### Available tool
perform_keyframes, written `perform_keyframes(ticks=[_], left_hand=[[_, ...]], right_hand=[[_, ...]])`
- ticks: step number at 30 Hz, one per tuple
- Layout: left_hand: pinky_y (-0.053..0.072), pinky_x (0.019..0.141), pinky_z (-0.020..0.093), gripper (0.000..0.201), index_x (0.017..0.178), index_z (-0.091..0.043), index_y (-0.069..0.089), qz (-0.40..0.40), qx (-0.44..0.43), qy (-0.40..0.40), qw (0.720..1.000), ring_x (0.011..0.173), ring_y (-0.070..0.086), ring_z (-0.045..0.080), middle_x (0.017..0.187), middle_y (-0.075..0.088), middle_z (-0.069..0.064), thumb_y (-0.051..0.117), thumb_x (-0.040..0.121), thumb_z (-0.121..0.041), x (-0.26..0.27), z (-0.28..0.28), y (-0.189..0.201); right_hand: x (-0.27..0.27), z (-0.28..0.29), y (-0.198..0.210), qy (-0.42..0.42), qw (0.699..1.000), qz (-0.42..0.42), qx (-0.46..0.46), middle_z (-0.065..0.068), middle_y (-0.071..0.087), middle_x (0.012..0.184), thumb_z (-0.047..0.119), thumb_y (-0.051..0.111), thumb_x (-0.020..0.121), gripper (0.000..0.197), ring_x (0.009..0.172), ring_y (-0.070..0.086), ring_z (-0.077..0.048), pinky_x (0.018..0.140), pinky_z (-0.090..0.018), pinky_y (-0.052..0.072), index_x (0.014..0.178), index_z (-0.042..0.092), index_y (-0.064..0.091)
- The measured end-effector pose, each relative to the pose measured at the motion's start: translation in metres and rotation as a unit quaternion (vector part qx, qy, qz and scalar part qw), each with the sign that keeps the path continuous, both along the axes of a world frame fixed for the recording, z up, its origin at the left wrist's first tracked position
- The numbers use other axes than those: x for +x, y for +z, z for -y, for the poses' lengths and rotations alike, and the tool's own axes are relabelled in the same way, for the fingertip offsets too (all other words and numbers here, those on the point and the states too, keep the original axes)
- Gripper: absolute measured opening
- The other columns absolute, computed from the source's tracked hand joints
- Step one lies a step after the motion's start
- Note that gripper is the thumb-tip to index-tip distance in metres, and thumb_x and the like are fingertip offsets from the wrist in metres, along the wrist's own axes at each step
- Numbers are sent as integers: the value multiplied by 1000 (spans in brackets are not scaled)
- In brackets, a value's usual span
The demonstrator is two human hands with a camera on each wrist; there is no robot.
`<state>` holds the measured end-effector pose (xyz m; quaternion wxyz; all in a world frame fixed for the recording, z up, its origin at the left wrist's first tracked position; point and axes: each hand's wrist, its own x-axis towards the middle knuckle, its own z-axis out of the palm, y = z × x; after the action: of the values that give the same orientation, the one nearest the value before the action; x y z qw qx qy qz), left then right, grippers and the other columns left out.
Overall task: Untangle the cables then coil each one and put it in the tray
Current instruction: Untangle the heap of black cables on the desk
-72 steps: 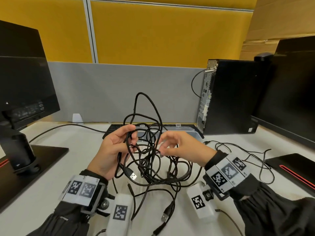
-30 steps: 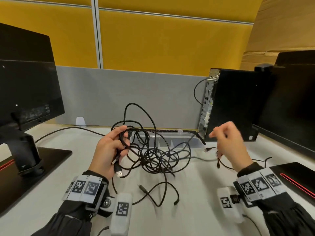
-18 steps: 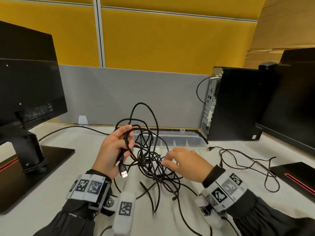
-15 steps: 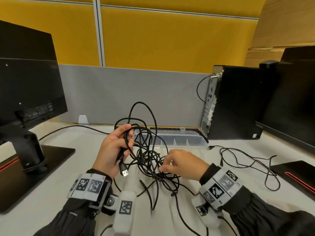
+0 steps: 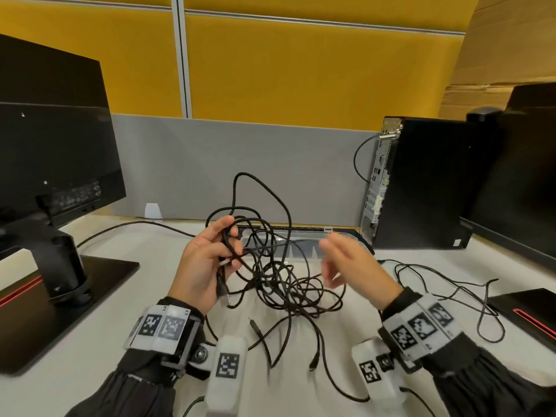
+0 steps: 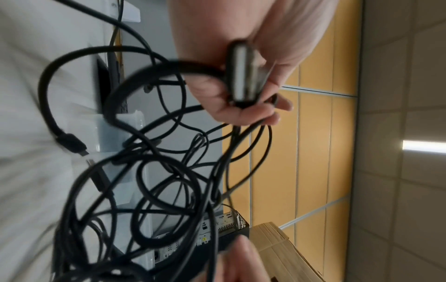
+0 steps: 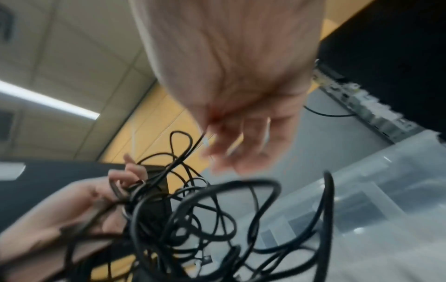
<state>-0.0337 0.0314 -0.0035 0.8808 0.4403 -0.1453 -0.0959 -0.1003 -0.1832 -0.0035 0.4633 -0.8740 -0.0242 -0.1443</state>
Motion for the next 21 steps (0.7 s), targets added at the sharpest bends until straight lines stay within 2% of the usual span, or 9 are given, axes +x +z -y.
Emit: perform_keyframes(ticks=[3, 6, 9, 12, 14, 16, 17, 19, 21], left_hand=[[38, 40, 15, 56, 93, -16, 59, -11, 10, 7, 1000, 56, 49, 9, 72, 53, 0, 25, 75, 24, 1, -2, 1], [32, 34, 13, 56, 93, -15, 58, -16, 2, 10, 1000, 53, 48, 7, 74, 51, 1, 23, 73, 24, 0, -4, 3], [27, 32, 13, 56, 92, -14, 58, -20, -4, 6, 1000, 53, 45, 8, 75, 50, 2, 21, 72, 24, 0, -4, 3], [26, 35, 14, 56, 93, -14, 57, -20, -3, 1, 1000, 52, 45, 7, 76, 50, 2, 21, 73, 23, -1, -3, 2], [26, 35, 14, 55, 93, -15, 56, -18, -1, -2, 1000, 51, 45, 7, 76, 50, 1, 21, 73, 23, -1, -2, 2], [27, 35, 14, 55, 92, -15, 56, -17, -3, -8, 1000, 50, 45, 7, 75, 50, 2, 20, 73, 23, -2, -1, 1], [27, 35, 14, 55, 91, -14, 56, -16, -4, -12, 1000, 49, 44, 7, 75, 50, 2, 20, 73, 23, -3, -1, 1], [27, 35, 15, 55, 91, -14, 57, -12, -6, -18, 1000, 48, 44, 7, 75, 51, 2, 20, 73, 22, -3, 0, 1], [28, 36, 15, 55, 90, -14, 57, -11, -9, -24, 1000, 48, 44, 7, 74, 52, 2, 20, 73, 22, -4, 0, 1]], right_hand=[[-6, 17, 8, -122, 959, 140, 216, 0, 49, 60, 19, 28, 102, 28, 42, 46, -12, 38, -21, 39, 77, 14, 40], [-16, 42, 19, -206, 920, 194, 272, 4, 37, 56, 13, 30, 98, 33, 39, 31, -7, 34, -16, 25, 66, 19, 34], [-31, 69, 24, -235, 945, 185, 130, 2, 30, 57, 12, 37, 97, 35, 44, 29, -7, 40, -18, 27, 63, 18, 32], [-47, 89, 27, -233, 966, 75, -81, -3, 33, 58, 16, 43, 96, 35, 52, 31, -16, 53, -26, 26, 62, 13, 35], [-52, 94, 26, -229, 957, -30, -177, -2, 39, 59, 20, 44, 97, 35, 51, 37, -14, 51, -27, 28, 64, 12, 39], [-51, 91, 23, -237, 923, -106, -283, -1, 51, 70, 30, 42, 98, 27, 59, 47, -12, 53, -24, 33, 75, 17, 48], [-49, 85, 21, -245, 902, -118, -336, 0, 56, 83, 36, 41, 97, 21, 70, 52, -12, 59, -24, 38, 88, 20, 51], [-46, 66, 20, -233, 878, -85, -410, 2, 52, 108, 47, 39, 94, 30, 96, 50, -14, 79, -27, 43, 112, 25, 49], [-44, 34, 23, -155, 899, -44, -407, 9, 48, 111, 55, 34, 91, 39, 104, 45, -10, 91, -30, 41, 115, 28, 49]])
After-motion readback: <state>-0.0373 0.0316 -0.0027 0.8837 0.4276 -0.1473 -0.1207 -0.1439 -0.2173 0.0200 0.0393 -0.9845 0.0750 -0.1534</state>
